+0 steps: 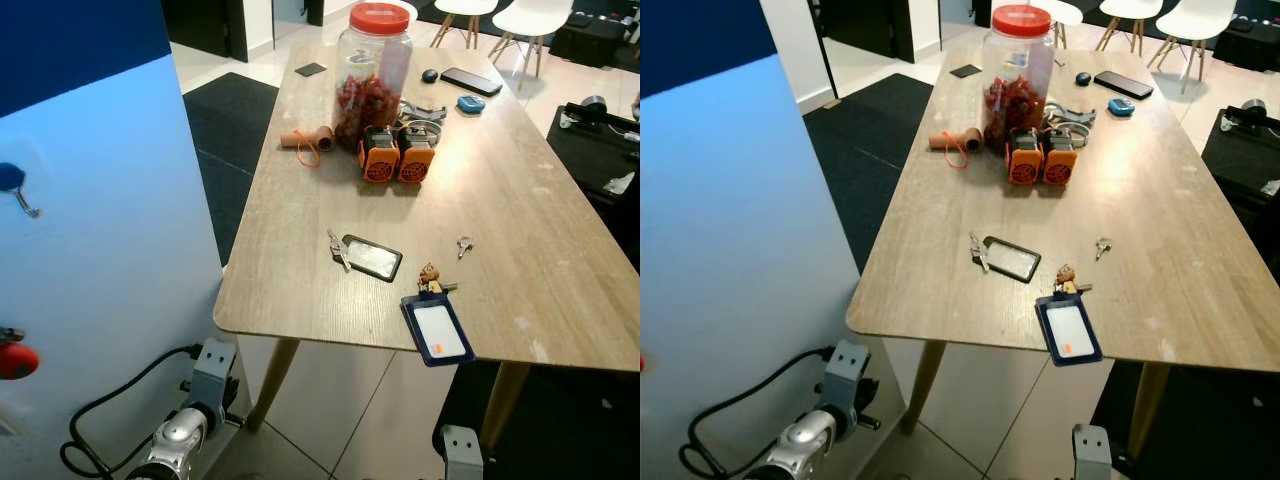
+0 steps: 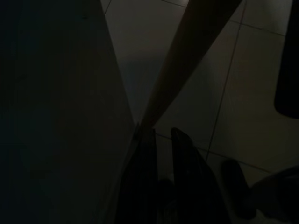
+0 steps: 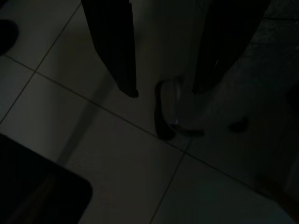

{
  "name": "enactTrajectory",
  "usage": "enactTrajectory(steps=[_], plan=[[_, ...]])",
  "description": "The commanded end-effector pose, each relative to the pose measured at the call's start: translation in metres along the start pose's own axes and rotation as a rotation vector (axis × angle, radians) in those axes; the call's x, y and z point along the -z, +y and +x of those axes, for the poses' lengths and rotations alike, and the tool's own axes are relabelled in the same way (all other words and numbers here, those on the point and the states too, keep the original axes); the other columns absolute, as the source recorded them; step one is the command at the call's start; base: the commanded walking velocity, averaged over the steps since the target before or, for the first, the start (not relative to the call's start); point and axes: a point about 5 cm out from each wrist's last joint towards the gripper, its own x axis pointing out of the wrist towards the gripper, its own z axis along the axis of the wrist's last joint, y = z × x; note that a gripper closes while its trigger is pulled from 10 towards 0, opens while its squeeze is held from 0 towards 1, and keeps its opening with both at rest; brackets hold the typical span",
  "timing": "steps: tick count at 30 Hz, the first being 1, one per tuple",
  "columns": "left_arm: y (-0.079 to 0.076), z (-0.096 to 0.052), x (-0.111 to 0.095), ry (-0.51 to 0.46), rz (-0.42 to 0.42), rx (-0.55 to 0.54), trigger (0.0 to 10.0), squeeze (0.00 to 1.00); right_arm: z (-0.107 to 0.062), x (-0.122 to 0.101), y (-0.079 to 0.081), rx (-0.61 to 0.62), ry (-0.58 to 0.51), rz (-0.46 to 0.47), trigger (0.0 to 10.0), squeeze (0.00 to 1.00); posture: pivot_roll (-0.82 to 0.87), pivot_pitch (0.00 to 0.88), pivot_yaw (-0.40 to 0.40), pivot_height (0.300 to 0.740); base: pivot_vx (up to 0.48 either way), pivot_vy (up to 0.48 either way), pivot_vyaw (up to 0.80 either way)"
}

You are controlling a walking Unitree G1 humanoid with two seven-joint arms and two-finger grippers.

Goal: Hang keys on a hook

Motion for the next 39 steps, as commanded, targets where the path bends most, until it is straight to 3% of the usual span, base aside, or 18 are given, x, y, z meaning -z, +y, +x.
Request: enactTrajectory(steps=[1,13,29,34,39], plan=[[-0.0006,-0.0014,0.0037,0.013,0.011,0.010,10.0,0.00,-0.0026,0.0108,-0.0028,0.010,0.036,0.019,10.0,0.00,0.06,0.055,0.010,0.740,0.000,-0.394,0.00],[0.0031,-0.0006,0.0014,0.018,0.016,-0.009,10.0,0.00,-0.0032,0.0129,-0.0024,0.013,0.036,0.029,10.0,0.00,0.06,0.052,0.016,0.740,0.000,-0.097,0.00],[0.0092,0.0012,-0.0059,0.024,0.084,-0.002,10.0,0.00,-0.0035,0.0168,0.0000,0.014,0.057,0.041,10.0,0.00,0.07,0.040,0.028,0.740,0.000,0.000,0.00],[0.0078,0.0016,-0.0054,0.033,0.109,0.005,10.0,0.00,-0.0039,0.0182,0.0002,0.013,0.058,0.042,10.0,0.00,0.07,0.034,0.026,0.740,0.000,-0.469,0.00],[0.0090,0.0021,-0.0041,0.049,0.064,-0.027,10.0,0.00,-0.0045,0.0193,-0.0013,0.013,0.061,0.037,10.0,0.00,0.08,0.029,0.016,0.740,0.000,-0.192,0.00]])
